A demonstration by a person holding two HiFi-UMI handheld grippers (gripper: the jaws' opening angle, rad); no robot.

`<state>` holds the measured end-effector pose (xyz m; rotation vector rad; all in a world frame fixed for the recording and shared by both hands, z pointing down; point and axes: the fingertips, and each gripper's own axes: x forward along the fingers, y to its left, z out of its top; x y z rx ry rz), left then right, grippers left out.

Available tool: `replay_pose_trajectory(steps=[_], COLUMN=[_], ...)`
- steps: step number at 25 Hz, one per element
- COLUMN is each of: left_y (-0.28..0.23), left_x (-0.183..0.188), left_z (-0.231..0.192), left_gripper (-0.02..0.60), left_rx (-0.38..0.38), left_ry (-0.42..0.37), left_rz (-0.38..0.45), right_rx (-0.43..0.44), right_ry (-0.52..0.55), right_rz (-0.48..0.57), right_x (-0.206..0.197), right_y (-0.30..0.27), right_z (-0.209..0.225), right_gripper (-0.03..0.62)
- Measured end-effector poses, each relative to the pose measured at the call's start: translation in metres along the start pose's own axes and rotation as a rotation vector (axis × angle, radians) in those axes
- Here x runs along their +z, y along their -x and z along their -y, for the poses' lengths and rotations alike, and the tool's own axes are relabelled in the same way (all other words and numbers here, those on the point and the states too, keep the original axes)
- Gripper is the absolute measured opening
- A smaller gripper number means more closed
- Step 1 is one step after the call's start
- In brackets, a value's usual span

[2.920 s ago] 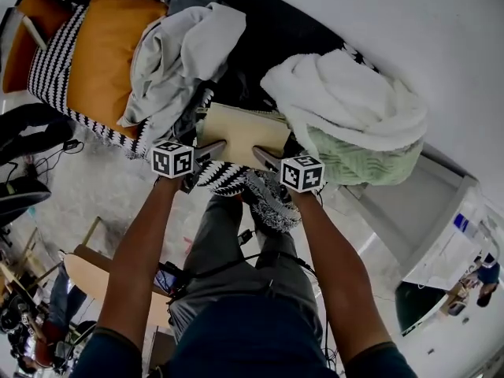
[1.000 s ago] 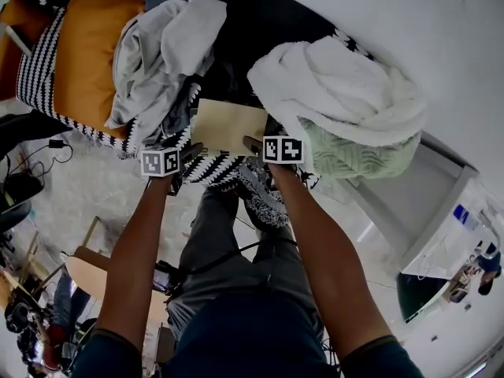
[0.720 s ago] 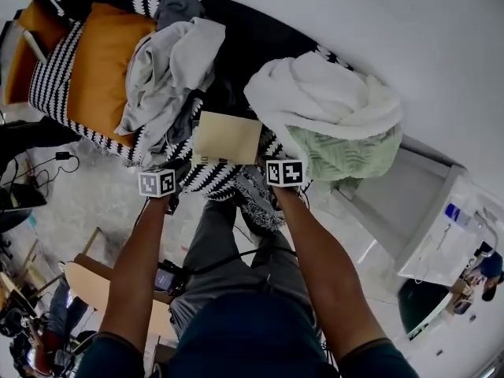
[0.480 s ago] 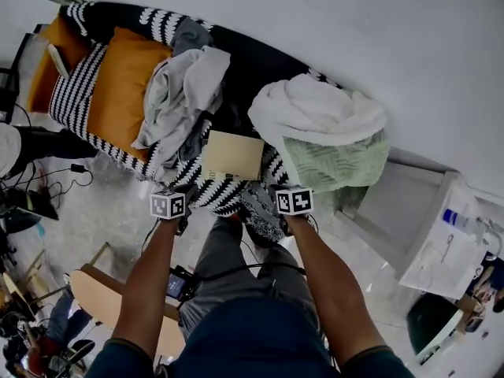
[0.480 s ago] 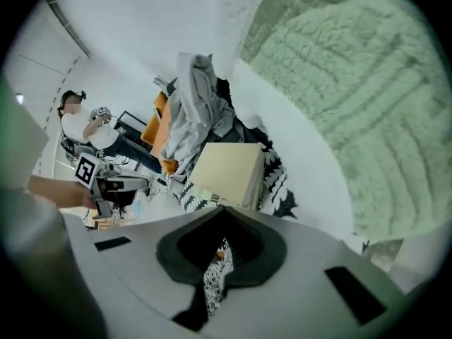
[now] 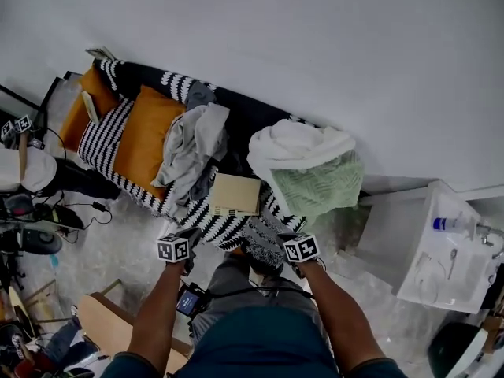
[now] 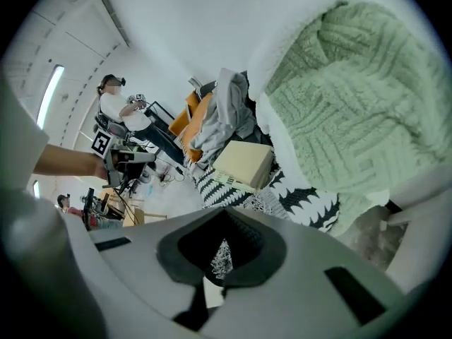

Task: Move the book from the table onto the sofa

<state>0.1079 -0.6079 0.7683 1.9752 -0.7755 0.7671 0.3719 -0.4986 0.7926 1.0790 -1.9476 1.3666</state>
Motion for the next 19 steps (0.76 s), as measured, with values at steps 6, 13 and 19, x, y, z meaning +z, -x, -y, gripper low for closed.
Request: replay_pose_trajectory(steps=[6, 13, 19], left_y=[0.033, 0.064, 0.098], left_x=[0.011, 0.02, -0.031], left_z=[0.02, 0.049, 0.068], left_gripper=[0.005, 0.005, 0.005], left_rx=[0.028, 0.036, 0.067], left_ry=[-0.029, -0.073, -0.042], left_rz=[0.12, 0.235, 0.251], right_rx=[0.01, 0.034, 0.074], right_ry=[0.051, 0.076, 0.058], right_rz=[0.113, 0.284, 0.365], right_x=[-0.001, 0.01, -0.025], right_y=[0.046, 0.103, 0.151], right_z=[-0.013, -0.032, -0.06], right_gripper=[0.012, 0.012, 0.012])
